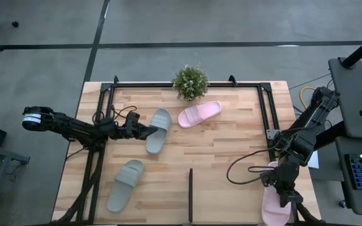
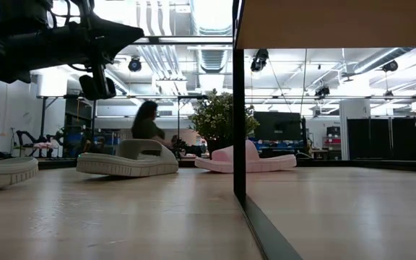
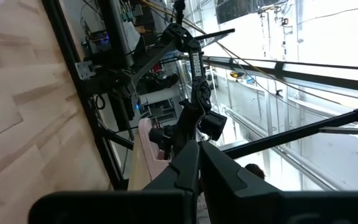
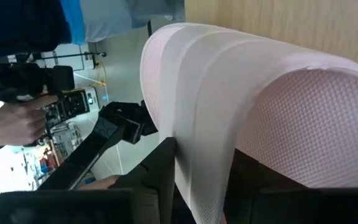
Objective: Pick and place slides into the shelf
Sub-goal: Put the bottom pink slide on the shelf
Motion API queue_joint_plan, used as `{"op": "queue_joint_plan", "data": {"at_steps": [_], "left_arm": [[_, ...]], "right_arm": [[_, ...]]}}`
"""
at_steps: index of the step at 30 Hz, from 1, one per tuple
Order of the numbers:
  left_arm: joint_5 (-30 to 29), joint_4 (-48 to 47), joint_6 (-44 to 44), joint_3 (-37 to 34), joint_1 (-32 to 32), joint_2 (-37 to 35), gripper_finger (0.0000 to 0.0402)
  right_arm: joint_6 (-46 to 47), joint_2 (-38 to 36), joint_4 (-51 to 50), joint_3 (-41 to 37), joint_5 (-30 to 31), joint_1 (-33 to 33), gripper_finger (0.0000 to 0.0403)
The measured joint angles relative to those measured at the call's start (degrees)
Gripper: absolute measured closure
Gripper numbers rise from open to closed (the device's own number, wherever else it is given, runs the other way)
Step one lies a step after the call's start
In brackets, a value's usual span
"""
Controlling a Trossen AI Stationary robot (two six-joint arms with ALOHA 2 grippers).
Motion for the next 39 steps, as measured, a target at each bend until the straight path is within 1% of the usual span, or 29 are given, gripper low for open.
{"op": "queue_joint_plan", "data": {"at_steps": [8,18,21,26,29,34,39], "left_arm": [[0.1,0.0,0.0,0.0,0.0,0.0,0.0402],[0.1,0.0,0.0,0.0,0.0,0.0,0.0402],[0.2,0.0,0.1,0.0,0.0,0.0,0.0402],[0.2,0.0,0.1,0.0,0.0,0.0,0.0402],[0.2,0.0,0.1,-0.1,0.0,0.0,0.0402],[0.2,0.0,0.2,-0.2,0.0,0.0,0.0402],[0.2,0.0,0.2,-0.2,0.0,0.0,0.0402]], "right_arm": [[0.0,-0.2,-3.3,0.1,1.8,0.0,0.0305],[-0.9,-0.1,-4.7,0.8,2.8,0.0,0.0305],[-2.3,0.0,-7.5,2.1,3.9,0.0,0.0305],[-3.9,0.0,-15.3,4.8,4.3,0.0,0.0305],[-5.1,0.0,-17.7,6.3,4.5,0.0,0.0305],[-6.1,0.0,-17.5,7.5,7.8,0.0,0.0305],[-6.1,0.0,-17.4,7.5,8.2,0.0,0.0305]]}}
